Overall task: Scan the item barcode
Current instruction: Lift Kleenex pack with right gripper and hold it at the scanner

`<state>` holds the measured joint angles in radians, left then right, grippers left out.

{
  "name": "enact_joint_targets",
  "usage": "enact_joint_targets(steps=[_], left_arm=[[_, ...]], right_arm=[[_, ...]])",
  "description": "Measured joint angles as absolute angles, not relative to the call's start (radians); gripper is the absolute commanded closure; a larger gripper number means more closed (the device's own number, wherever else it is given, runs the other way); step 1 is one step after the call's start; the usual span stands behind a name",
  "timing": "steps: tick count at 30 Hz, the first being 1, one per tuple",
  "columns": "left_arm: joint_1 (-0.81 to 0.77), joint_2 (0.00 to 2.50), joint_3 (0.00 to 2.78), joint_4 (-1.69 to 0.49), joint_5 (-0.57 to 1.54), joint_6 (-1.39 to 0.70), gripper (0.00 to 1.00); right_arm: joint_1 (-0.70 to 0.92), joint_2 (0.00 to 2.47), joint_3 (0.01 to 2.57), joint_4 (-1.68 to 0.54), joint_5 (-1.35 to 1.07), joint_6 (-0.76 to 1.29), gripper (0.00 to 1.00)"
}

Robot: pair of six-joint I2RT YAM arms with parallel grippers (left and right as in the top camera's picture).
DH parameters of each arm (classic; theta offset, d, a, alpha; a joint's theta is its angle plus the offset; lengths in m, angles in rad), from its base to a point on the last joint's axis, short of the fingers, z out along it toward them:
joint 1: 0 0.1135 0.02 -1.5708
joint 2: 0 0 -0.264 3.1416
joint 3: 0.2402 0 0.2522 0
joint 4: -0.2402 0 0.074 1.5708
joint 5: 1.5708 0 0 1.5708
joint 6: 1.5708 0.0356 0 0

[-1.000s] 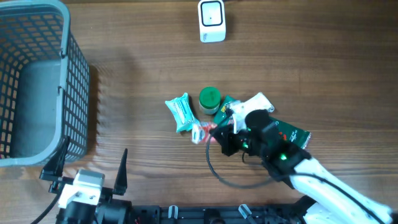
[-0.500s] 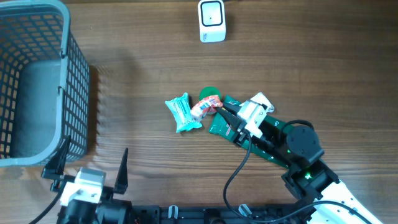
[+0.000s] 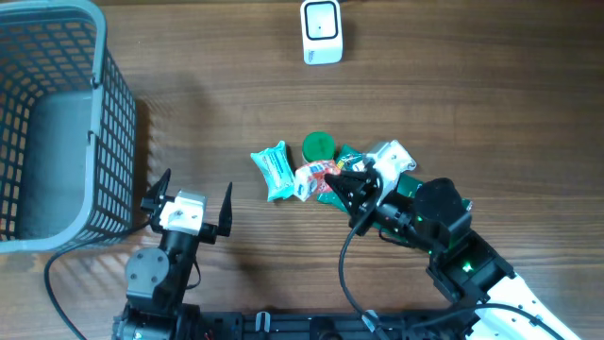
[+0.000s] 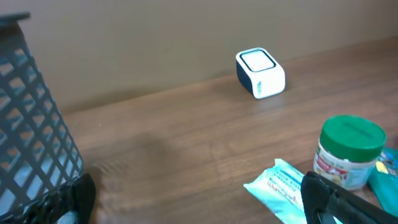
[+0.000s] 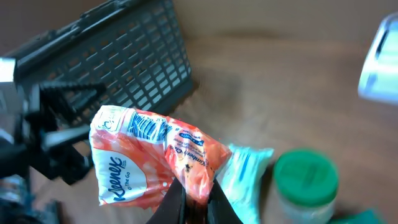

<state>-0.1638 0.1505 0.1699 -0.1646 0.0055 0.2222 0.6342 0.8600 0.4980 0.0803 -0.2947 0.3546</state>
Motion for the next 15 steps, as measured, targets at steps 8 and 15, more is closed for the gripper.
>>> enact_joint_targets(steps=[8, 15], left_arm=[[-0.164, 0.15, 0.169, -0.279, 0.006, 0.21, 0.0], [-0.164, 0.151, 0.167, -0.513, 0.006, 0.203, 0.0]], right_arm=[[0.634, 0.865, 0.498, -0.142, -0.326, 1.308, 0.96], [0.614, 1.209, 0.504, 0.538, -0.414, 1.732, 0.95]])
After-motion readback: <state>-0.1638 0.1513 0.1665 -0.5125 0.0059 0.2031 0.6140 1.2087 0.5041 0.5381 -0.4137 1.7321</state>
